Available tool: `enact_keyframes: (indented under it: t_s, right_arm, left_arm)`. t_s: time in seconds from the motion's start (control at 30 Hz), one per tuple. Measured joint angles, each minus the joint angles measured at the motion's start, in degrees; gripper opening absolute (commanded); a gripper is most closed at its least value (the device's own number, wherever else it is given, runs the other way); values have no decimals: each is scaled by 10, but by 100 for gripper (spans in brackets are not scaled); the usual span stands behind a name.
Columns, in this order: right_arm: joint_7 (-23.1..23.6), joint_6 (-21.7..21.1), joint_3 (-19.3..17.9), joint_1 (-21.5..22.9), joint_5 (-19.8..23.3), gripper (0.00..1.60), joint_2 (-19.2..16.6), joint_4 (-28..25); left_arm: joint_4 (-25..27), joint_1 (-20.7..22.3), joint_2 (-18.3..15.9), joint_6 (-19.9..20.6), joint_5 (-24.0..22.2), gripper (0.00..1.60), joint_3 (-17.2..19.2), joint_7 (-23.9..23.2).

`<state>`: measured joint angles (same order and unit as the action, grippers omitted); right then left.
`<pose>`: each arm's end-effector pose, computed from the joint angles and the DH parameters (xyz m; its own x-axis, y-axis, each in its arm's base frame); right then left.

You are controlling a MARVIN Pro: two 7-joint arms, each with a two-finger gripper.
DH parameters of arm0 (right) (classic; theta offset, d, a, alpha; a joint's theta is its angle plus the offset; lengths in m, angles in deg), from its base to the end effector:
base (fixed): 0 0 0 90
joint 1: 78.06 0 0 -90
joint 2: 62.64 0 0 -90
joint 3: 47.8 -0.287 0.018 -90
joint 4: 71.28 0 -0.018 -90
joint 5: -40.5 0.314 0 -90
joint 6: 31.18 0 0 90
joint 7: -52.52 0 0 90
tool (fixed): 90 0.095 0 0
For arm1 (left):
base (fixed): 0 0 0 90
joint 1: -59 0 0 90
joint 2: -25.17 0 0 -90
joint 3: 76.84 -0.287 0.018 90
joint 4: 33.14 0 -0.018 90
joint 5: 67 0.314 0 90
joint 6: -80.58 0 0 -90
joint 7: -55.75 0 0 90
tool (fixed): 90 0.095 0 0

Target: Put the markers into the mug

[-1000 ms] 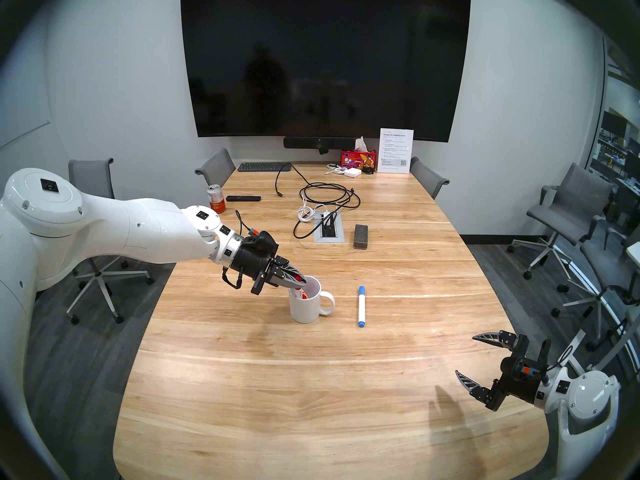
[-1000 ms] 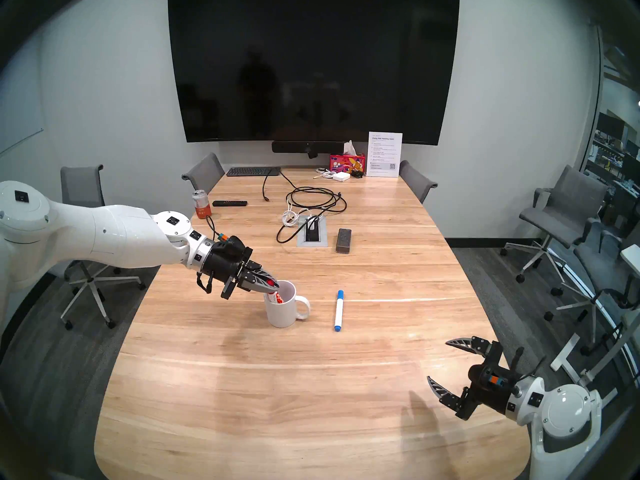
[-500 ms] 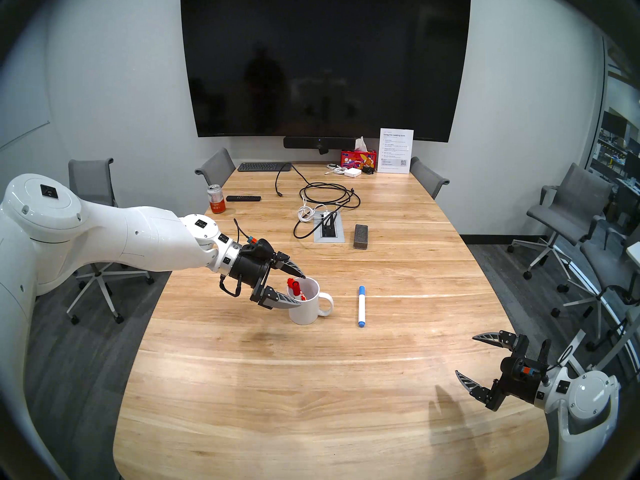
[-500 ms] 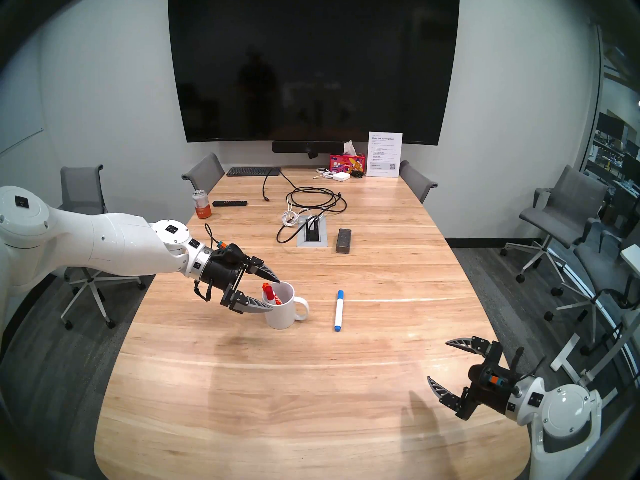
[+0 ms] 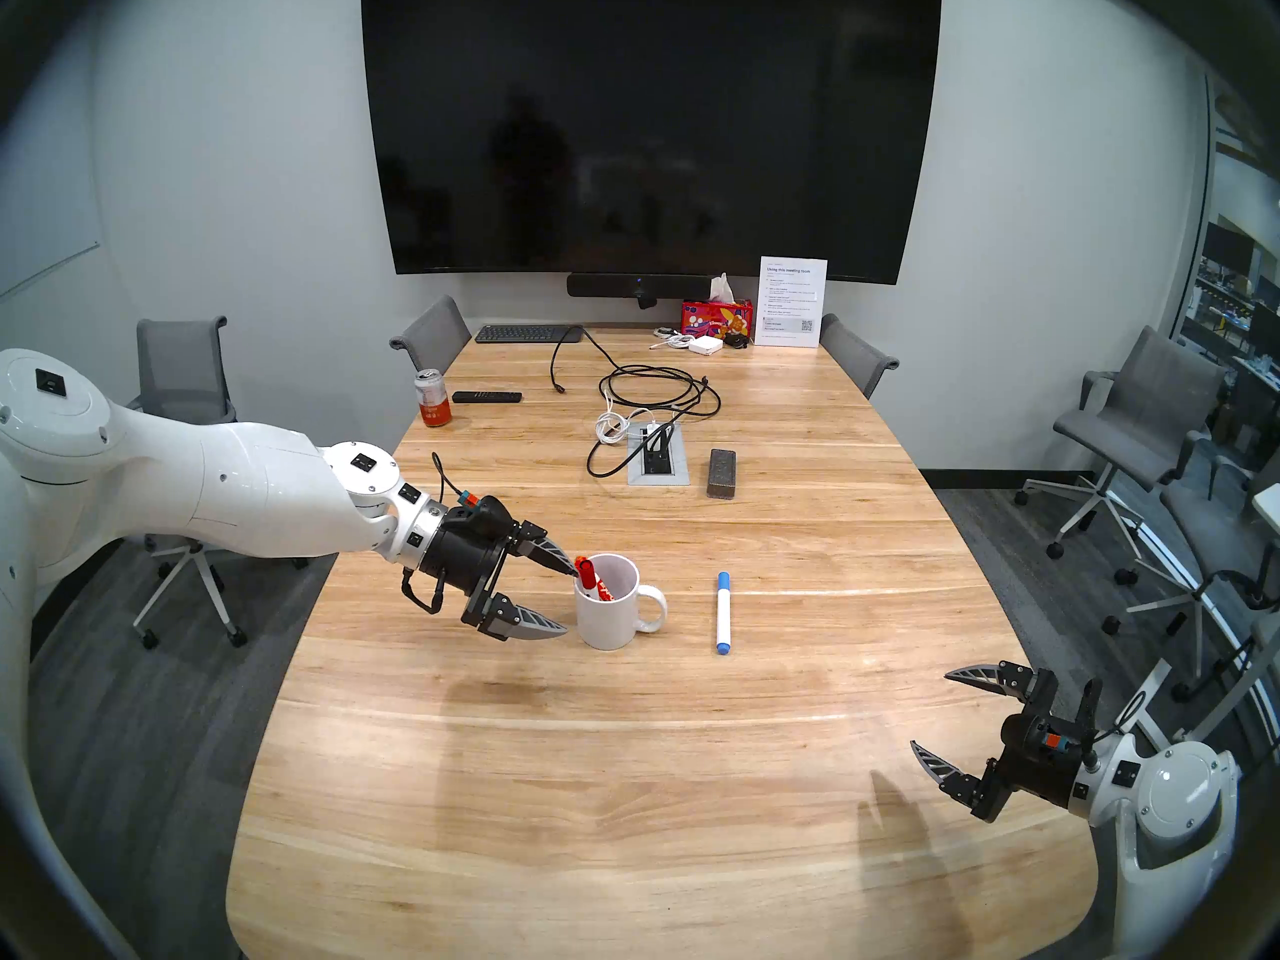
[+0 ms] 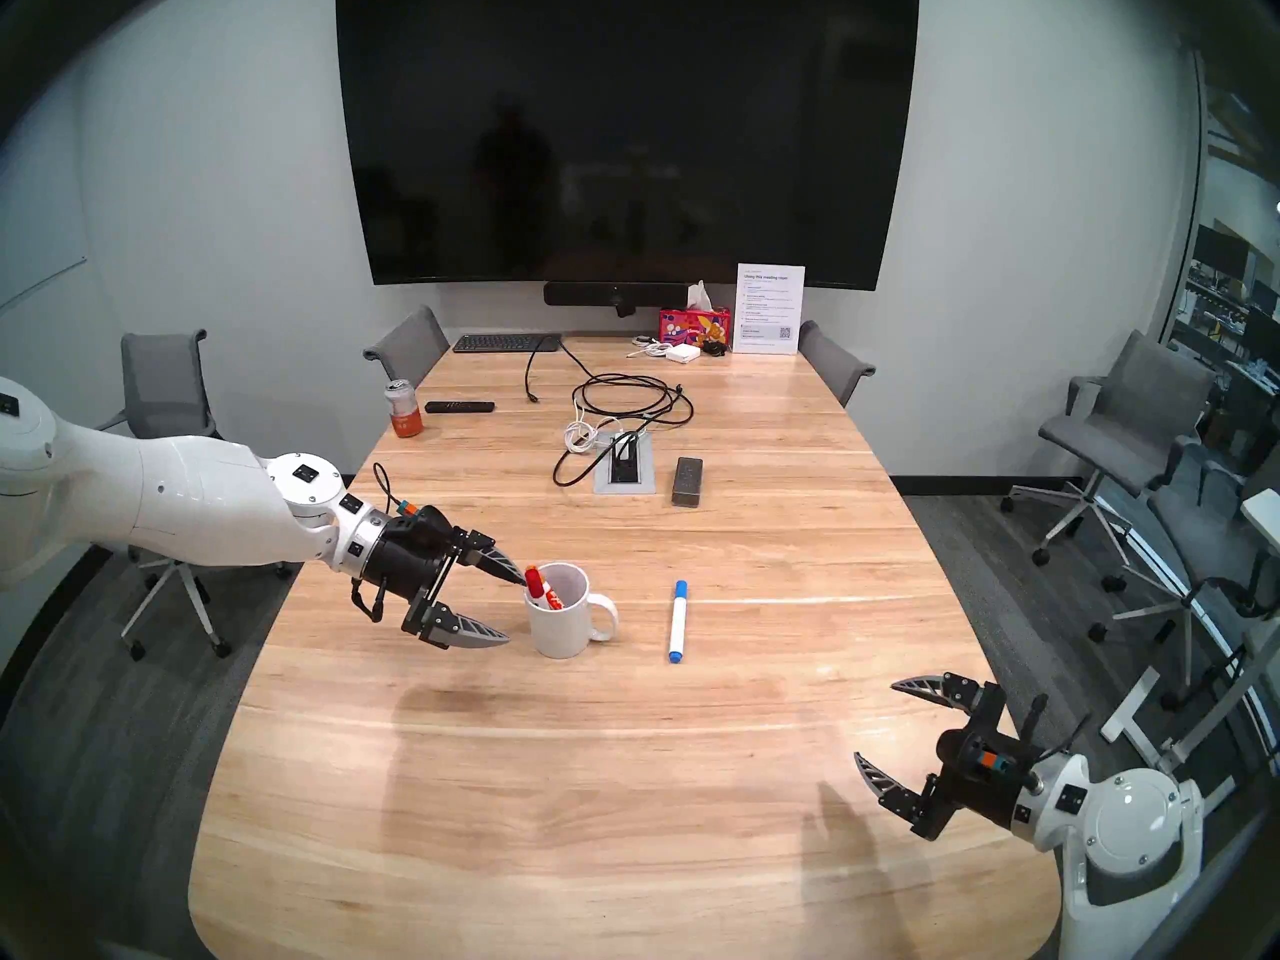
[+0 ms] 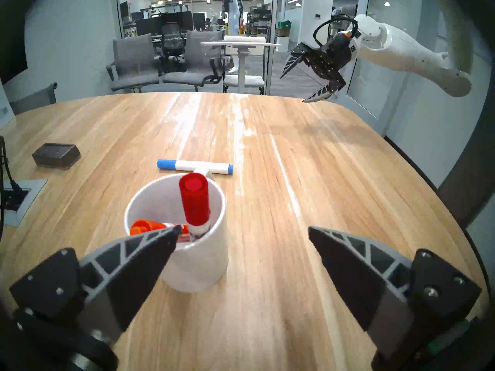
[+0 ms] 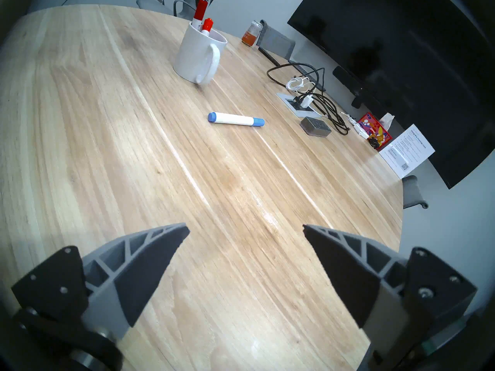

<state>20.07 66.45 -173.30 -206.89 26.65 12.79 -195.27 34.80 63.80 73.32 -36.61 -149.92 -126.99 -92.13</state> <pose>0.2047 -0.1543 -0.2573 0.0456 0.7332 0.6784 0.6501 -0.5375 0.5371 0.4584 0.0550 -0.2420 0.0130 -0.5046 0.8633 -0.9995 0.0188 0.0260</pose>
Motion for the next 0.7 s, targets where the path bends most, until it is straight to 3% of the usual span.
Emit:
enact_keyframes:
  t_s: [0.7]
  right_arm:
    - [3,0,12,1,-4,160,-2,0]
  left_arm:
    - [47,40,-78,-6,38,160,-17,22]
